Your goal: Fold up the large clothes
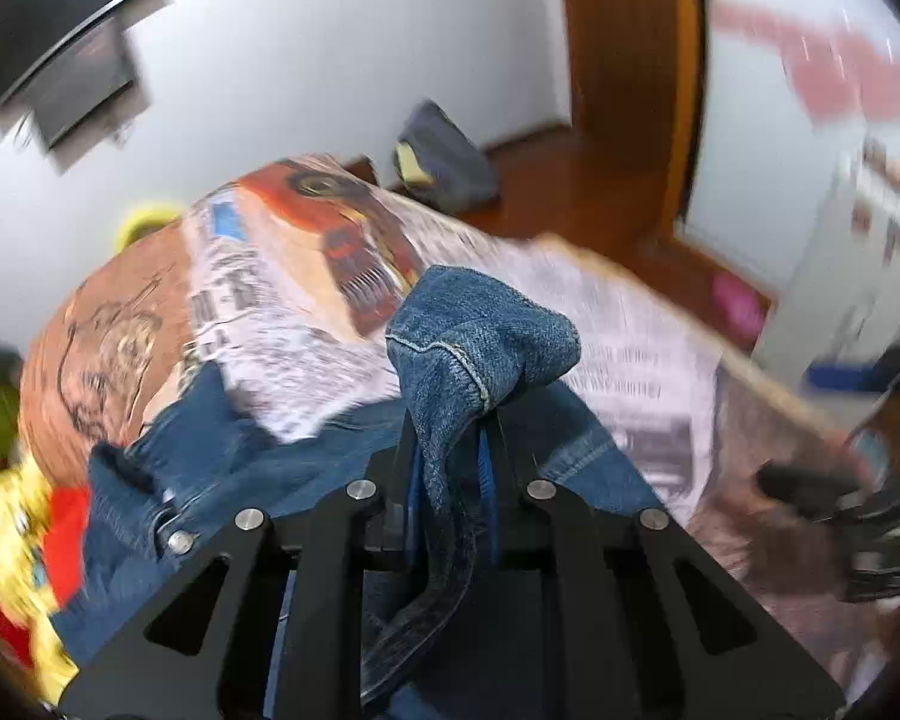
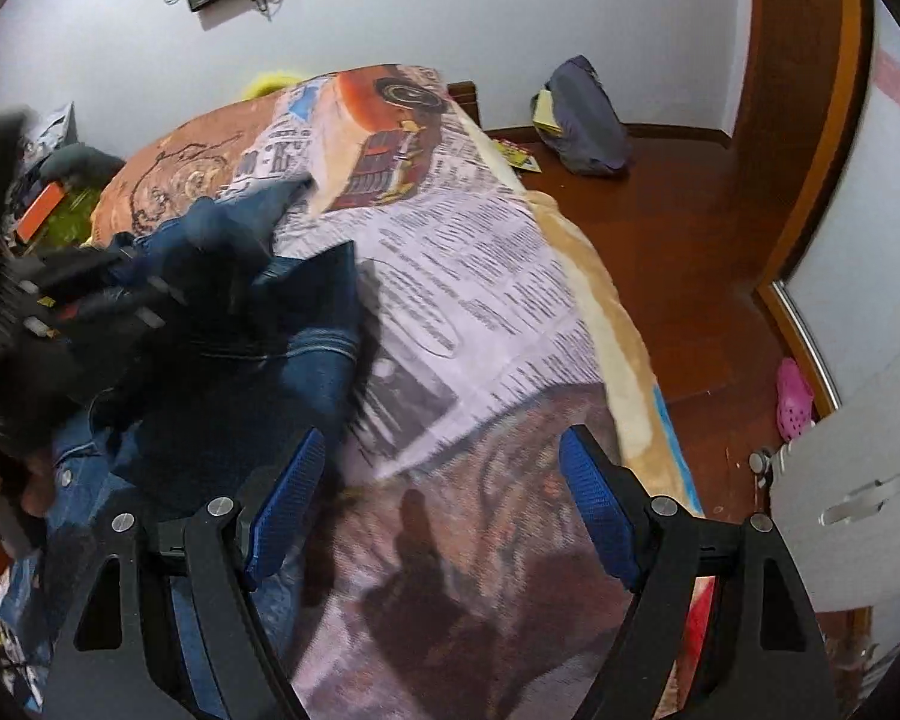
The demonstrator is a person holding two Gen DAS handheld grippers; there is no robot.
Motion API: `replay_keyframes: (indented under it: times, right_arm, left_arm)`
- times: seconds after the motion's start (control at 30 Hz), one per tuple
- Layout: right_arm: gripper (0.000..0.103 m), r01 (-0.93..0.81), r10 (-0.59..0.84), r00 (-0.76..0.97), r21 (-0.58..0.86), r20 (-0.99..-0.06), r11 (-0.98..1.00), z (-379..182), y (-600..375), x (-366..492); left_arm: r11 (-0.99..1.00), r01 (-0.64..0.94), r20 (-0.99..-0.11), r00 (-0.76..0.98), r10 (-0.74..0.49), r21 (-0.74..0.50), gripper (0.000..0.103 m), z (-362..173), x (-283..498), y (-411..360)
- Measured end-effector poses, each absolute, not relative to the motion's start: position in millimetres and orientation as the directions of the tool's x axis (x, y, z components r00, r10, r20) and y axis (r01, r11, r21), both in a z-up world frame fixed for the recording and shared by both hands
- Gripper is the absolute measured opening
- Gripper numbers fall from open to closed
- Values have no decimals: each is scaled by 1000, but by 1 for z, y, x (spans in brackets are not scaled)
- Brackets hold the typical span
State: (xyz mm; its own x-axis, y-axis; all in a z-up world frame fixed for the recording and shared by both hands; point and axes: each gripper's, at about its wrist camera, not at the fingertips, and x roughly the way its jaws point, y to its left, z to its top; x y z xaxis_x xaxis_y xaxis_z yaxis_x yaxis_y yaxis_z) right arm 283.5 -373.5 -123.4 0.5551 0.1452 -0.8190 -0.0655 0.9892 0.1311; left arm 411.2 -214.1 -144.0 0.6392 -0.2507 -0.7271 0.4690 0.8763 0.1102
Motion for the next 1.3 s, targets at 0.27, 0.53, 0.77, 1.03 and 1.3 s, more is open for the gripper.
replay_keyframes:
  times: [0.27, 0.53, 0.77, 1.03, 1.3]
  right_arm:
    - [78, -115, 178, 569, 137, -803, 984, -116, -345, 295]
    - [78, -157, 183, 498, 119, -848, 980, -142, -305, 310]
    - [78, -206, 138, 444, 49, -885, 977, -163, -274, 309]
    - [80, -222, 126, 442, 28, -888, 975, -160, -266, 306]
    - [80, -220, 122, 443, 24, -888, 975, -162, -262, 305]
  left_arm:
    - [961, 273, -636, 733, -243, -52, 9, -72, 406, -81]
    - [985, 151, -620, 766, -173, -88, 8, -66, 388, 10]
    - [991, 92, -675, 725, -135, -99, 8, -104, 377, 61]
    - [983, 22, -723, 675, -149, -183, 8, -152, 355, 103]
    - [980, -19, -815, 557, -156, -200, 13, -207, 340, 122]
